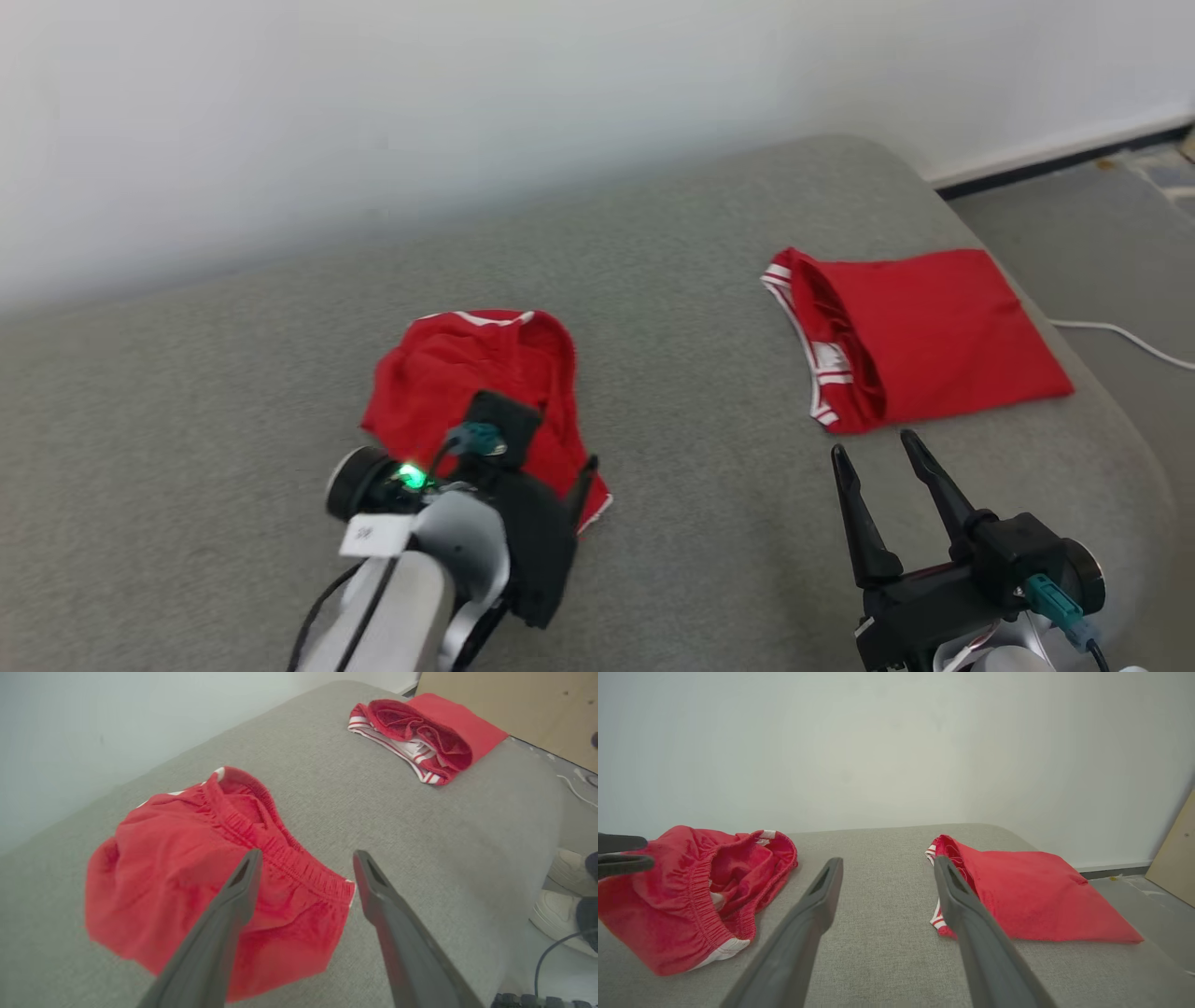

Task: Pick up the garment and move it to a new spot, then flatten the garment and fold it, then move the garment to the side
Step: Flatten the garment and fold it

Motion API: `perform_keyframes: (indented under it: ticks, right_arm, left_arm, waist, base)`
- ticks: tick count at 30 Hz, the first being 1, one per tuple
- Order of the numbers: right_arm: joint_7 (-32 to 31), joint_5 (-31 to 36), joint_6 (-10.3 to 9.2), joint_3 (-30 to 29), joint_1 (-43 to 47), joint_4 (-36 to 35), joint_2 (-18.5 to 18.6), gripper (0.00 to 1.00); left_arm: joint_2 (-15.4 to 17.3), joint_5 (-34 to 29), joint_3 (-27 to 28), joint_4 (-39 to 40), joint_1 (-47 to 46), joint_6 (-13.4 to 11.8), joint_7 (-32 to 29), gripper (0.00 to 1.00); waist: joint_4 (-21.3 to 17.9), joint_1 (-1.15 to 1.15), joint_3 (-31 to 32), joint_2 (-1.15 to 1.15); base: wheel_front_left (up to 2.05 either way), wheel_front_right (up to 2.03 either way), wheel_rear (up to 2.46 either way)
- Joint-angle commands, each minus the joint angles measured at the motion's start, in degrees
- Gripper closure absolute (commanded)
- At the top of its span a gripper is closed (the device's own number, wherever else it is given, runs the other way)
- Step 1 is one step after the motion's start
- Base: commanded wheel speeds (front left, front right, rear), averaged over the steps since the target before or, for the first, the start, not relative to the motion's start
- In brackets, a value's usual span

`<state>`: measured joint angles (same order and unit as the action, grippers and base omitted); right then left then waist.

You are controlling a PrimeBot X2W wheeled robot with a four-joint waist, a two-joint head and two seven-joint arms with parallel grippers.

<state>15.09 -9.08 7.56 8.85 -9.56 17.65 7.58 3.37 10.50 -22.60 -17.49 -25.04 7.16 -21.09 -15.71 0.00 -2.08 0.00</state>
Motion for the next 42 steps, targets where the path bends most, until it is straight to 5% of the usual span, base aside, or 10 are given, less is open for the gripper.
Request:
perform_keyframes:
  ticks: [1, 10, 18, 19, 20, 25, 33, 42]
  right_arm:
    - [0.1, -0.1, -0.14, 0.2, -0.5, 0.0, -0.2, 0.0]
    - [0.1, -0.5, -0.14, 0.8, -1.5, -0.7, -1.6, 0.0]
    - [0.1, -0.2, -0.14, -0.2, -0.9, -1.2, -2.0, 0.0]
    - [0.1, 0.0, -0.14, -0.2, -0.8, -1.2, -2.1, 0.0]
    - [0.1, 0.1, -0.14, -0.4, -0.8, -1.2, -2.1, 0.0]
    - [0.1, 0.2, -0.14, 0.0, -1.3, -1.1, -2.0, 0.0]
    - [0.0, 0.0, -0.14, 1.1, -1.8, -0.3, -1.8, 0.0]
    - [0.1, -0.2, -0.15, 1.0, -1.9, 0.7, -1.4, 0.0]
  left_arm:
    - [-0.1, 0.6, -0.8, -0.3, -1.0, 0.3, -1.0, 0.0]
    - [0.9, -5.5, -8.8, -10.9, -7.3, -2.6, -9.1, 0.0]
    - [2.5, -8.3, -11.4, -20.7, -8.6, -4.0, -14.4, 0.03]
    - [2.3, -8.1, -11.3, -20.6, -8.7, -4.1, -13.7, 0.87]
    - [2.1, -7.8, -11.1, -20.3, -8.8, -4.5, -12.7, 1.0]
    - [0.9, -5.6, -10.0, -18.3, -10.2, -5.7, -7.4, 1.0]
    - [-0.5, 3.5, -10.4, -7.6, -17.2, -8.1, 10.3, 1.0]
    - [-0.4, 14.2, -14.9, 1.2, -24.7, -15.9, 24.7, 1.0]
  waist:
    - [-4.4, 0.0, -2.4, 0.0]
    - [-9.8, 0.0, -5.7, 0.0]
    - [-9.3, 0.0, -7.0, 0.0]
    - [-8.9, 0.0, -7.0, 0.0]
    - [-8.4, 0.0, -7.0, 0.0]
    - [-6.7, 0.0, -6.9, 0.0]
    - [-3.7, 0.0, -5.7, 0.0]
    - [-0.4, 0.0, -4.4, 0.0]
  base:
    - [0.0, 0.0, 0.0]
    - [0.0, 0.0, 0.0]
    - [0.0, 0.0, 0.0]
    - [0.0, 0.0, 0.0]
    - [0.0, 0.0, 0.0]
    - [0.0, 0.0, 0.0]
    - [0.0, 0.0, 0.0]
    - [0.0, 0.0, 0.0]
